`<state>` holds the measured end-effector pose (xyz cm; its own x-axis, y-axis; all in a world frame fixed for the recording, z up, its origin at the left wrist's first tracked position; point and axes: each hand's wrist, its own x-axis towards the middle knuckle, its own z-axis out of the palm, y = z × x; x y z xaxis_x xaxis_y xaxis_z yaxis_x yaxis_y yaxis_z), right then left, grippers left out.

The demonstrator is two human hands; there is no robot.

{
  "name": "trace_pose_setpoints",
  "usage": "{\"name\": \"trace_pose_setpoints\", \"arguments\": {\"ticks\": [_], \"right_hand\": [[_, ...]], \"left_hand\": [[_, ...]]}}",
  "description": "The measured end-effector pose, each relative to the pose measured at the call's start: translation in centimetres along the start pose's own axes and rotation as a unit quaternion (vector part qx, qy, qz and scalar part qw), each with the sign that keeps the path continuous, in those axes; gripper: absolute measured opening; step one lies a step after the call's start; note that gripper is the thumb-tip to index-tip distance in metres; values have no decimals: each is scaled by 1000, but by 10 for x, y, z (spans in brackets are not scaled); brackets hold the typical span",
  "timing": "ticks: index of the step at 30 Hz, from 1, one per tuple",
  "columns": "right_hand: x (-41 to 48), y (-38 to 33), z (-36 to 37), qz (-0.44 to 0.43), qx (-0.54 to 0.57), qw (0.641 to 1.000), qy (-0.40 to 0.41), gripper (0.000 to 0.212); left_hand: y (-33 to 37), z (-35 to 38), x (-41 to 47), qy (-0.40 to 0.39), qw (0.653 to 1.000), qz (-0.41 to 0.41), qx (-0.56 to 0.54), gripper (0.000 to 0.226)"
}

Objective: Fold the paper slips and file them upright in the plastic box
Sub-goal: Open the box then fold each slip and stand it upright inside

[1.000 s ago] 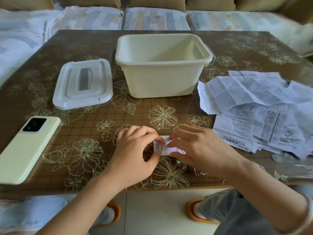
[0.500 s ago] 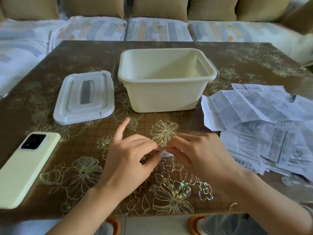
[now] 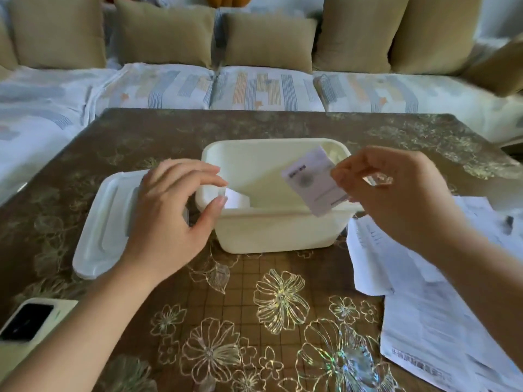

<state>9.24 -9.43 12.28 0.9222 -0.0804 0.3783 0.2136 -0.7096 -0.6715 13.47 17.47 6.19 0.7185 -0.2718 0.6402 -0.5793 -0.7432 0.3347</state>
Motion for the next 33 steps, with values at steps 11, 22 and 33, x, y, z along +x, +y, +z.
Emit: {"name": "trace_pose_setpoints", "arguments": {"ticks": [11, 22, 33], "right_hand": [[104, -11, 102, 311, 100, 866, -379, 13], [127, 11, 166, 301, -119, 783, -531, 15], [121, 13, 172, 250, -208, 759, -565, 20]], "left_hand": [[-15, 33, 0, 55, 948, -187, -251, 29], [-11, 39, -2, 72, 958, -155, -231, 31], [-13, 43, -3, 83, 960, -146, -222, 31]]}}
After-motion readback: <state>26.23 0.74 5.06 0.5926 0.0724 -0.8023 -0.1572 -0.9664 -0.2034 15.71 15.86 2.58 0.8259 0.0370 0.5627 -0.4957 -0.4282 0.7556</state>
